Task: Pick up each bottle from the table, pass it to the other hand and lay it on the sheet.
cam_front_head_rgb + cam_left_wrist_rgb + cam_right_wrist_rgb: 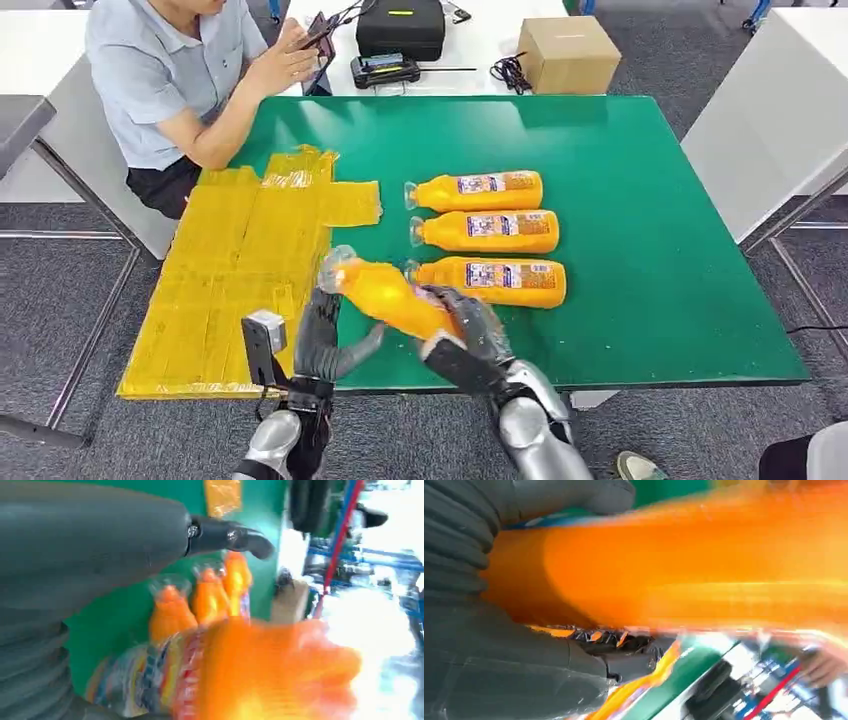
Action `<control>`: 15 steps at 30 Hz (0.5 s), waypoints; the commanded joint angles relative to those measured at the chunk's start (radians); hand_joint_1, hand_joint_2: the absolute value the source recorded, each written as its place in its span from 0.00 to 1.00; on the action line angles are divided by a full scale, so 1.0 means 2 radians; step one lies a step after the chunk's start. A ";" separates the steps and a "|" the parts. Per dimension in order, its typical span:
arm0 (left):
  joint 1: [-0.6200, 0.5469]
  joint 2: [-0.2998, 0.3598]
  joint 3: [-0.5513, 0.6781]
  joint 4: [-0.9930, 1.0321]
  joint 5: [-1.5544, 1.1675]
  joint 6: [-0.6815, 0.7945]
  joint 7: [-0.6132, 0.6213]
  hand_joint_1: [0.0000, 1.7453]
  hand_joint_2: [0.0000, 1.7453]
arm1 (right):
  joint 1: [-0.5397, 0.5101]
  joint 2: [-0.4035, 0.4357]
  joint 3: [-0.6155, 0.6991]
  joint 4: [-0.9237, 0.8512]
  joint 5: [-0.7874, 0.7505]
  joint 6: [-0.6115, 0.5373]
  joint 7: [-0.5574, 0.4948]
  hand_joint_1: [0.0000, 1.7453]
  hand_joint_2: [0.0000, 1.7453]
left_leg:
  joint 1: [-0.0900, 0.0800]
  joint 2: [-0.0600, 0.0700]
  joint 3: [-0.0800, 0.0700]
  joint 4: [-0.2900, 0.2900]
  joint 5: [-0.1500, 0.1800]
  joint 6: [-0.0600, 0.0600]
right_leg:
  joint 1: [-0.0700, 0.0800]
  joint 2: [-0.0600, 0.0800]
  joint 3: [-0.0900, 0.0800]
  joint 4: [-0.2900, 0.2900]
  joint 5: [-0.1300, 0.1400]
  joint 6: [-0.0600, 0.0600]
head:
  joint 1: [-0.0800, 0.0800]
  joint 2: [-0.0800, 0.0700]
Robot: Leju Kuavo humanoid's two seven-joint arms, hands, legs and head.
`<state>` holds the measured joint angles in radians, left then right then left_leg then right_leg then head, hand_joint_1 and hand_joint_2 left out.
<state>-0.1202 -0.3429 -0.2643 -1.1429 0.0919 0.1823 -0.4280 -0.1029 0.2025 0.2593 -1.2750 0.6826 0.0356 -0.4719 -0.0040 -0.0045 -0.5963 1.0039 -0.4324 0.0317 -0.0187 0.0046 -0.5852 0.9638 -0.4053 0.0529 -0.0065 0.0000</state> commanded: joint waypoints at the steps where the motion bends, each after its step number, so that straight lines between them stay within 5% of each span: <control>1: -0.029 -0.003 -0.021 0.005 0.001 0.004 -0.002 0.00 1.00 | -0.036 0.000 0.045 0.058 -0.014 -0.002 -0.001 0.99 1.00 | 0.001 0.000 0.002 0.000 -0.001 -0.001 | 0.001 0.000 0.002 -0.001 -0.001 -0.001 | 0.000 0.000; 15: -0.039 -0.001 -0.049 0.043 0.063 -0.107 0.048 0.00 1.00 | -0.045 -0.014 0.034 0.067 -0.034 0.000 -0.012 0.99 1.00 | 0.000 -0.001 0.000 0.000 0.000 0.000 | 0.000 -0.001 0.001 -0.001 0.000 -0.001 | 0.000 0.000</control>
<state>-0.1440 -0.3426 -0.3056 -1.1475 0.2034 0.0399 -0.3612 -0.1427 0.2140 0.3162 -1.2158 0.6306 0.0340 -0.4837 -0.0052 -0.0046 -0.5988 1.0041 -0.4323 0.0322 -0.0201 0.0041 -0.5868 0.9636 -0.4051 0.0533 -0.0057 0.0000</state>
